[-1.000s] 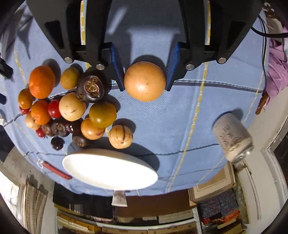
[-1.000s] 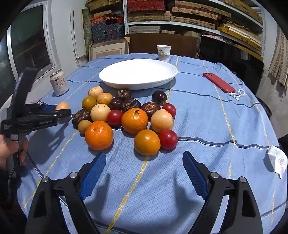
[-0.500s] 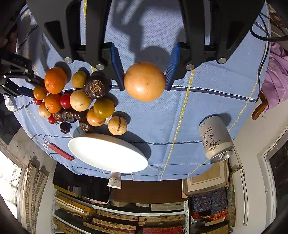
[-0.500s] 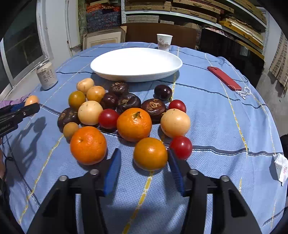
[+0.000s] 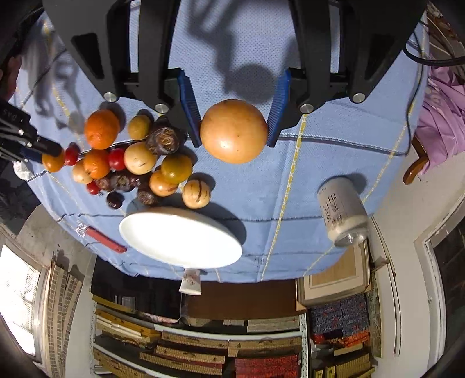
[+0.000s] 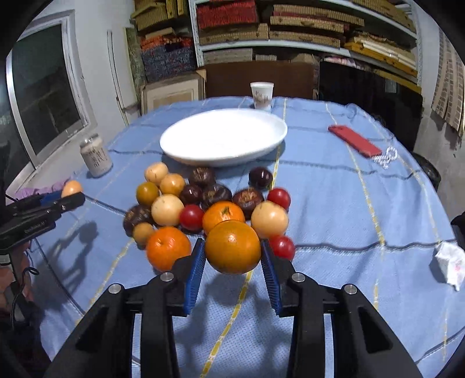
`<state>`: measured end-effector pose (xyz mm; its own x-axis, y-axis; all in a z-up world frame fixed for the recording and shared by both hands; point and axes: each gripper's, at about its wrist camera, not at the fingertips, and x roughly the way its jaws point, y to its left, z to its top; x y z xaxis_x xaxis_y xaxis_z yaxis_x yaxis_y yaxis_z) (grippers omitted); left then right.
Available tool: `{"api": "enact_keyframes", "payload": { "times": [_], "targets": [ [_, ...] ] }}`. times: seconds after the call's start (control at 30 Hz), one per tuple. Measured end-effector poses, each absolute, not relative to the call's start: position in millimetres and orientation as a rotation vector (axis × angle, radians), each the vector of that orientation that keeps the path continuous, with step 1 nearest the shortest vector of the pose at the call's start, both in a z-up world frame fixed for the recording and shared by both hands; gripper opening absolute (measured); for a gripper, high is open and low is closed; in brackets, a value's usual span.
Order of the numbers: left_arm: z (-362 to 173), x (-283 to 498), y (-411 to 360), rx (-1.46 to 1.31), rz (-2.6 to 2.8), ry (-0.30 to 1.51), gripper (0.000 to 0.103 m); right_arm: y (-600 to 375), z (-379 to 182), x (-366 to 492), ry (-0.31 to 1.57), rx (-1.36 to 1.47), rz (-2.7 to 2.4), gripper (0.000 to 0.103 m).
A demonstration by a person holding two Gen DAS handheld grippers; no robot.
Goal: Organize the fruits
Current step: 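Lift the peach-coloured fruit with the left tool while the right tool grasps an orange, then lower both held fruits onto the white plate and open both tools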
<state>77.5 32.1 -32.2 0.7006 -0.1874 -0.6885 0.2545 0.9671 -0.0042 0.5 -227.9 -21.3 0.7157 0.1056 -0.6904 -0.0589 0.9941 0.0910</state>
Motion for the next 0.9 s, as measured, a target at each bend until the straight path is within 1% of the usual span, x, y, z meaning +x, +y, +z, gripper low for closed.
{"api": "enact_keyframes", "payload": {
  "times": [0.27, 0.37, 0.47, 0.57, 0.7, 0.8, 0.9],
  "targets": [
    [50, 62, 33, 0.1, -0.303, 0.65, 0.044, -257, 59, -3, 0.606, 0.039, 0.042, 0.039],
    [80, 86, 23, 0.121, -0.326, 0.648, 0.044, -272, 81, 19, 0.583, 0.05, 0.03, 0.039],
    [91, 122, 7, 0.14, -0.324, 0.665, 0.044, -278, 86, 56, 0.601, 0.044, 0.02, 0.039],
    [82, 172, -13, 0.136, -0.343, 0.713, 0.044, -274, 74, 103, 0.649, 0.031, 0.044, 0.039],
    [43, 242, -48, 0.145, -0.368, 0.798, 0.044, -263, 41, 165, 0.718, 0.016, 0.118, 0.039],
    [15, 274, -76, 0.195, -0.373, 0.821, 0.044, -251, 16, 200, 0.768, -0.024, 0.136, 0.039],
    [-7, 297, -88, 0.193, -0.372, 0.855, 0.044, -245, -2, 224, 0.802, -0.045, 0.128, 0.039]
  ]
}}
